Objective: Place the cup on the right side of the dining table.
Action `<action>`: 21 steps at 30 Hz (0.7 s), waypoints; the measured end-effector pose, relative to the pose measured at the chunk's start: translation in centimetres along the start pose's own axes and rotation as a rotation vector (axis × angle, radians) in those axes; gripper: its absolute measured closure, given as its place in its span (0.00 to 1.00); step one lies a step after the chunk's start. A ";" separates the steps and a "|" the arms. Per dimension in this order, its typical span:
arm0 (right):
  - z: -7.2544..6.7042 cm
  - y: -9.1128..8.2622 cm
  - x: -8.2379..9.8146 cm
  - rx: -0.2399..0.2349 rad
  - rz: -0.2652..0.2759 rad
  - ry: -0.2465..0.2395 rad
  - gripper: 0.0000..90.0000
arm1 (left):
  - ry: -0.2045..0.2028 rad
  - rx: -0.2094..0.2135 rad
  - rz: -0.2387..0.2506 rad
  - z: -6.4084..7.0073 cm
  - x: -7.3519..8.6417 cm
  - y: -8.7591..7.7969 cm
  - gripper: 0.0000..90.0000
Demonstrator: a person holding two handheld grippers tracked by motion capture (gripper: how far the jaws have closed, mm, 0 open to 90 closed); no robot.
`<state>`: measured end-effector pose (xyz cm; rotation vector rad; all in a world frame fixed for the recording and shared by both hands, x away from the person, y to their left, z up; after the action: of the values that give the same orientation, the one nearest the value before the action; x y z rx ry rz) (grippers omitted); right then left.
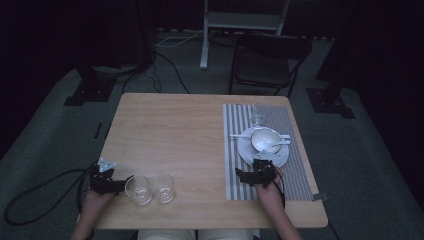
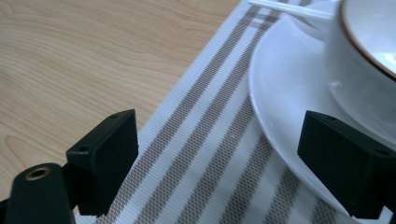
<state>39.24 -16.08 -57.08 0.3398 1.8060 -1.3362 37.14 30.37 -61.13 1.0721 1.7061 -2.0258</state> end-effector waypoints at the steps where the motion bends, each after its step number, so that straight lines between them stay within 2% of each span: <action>1: 0.2 -0.2 0.1 0.005 0.003 0.003 0.13 | 0.000 0.000 0.000 0.0 0.0 0.0 0.03; 6: 1.3 -1.5 1.0 0.022 0.010 0.015 0.13 | -0.001 0.000 0.000 0.0 0.0 0.0 0.03; 12: 3.1 -2.8 2.3 0.059 0.010 0.059 0.13 | -0.001 0.000 0.001 0.0 0.0 0.0 0.03; 21: 5.2 -4.2 3.9 0.110 0.009 0.087 0.13 | -0.001 0.000 -0.001 0.0 0.0 0.0 0.03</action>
<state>36.53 -23.32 -57.68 0.4708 1.8031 -1.4381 37.12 30.36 -61.13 1.0704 1.7067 -2.0271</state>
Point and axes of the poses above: each handheld gripper's, and its own axes: y roughly forward along the jaws, x roughly out of its underside, z roughly to its right, the point moved 9 cm from there along y, roughly forward along the jaws, and after that the axes turned 3 degrees about x, right-handed, at the moved point
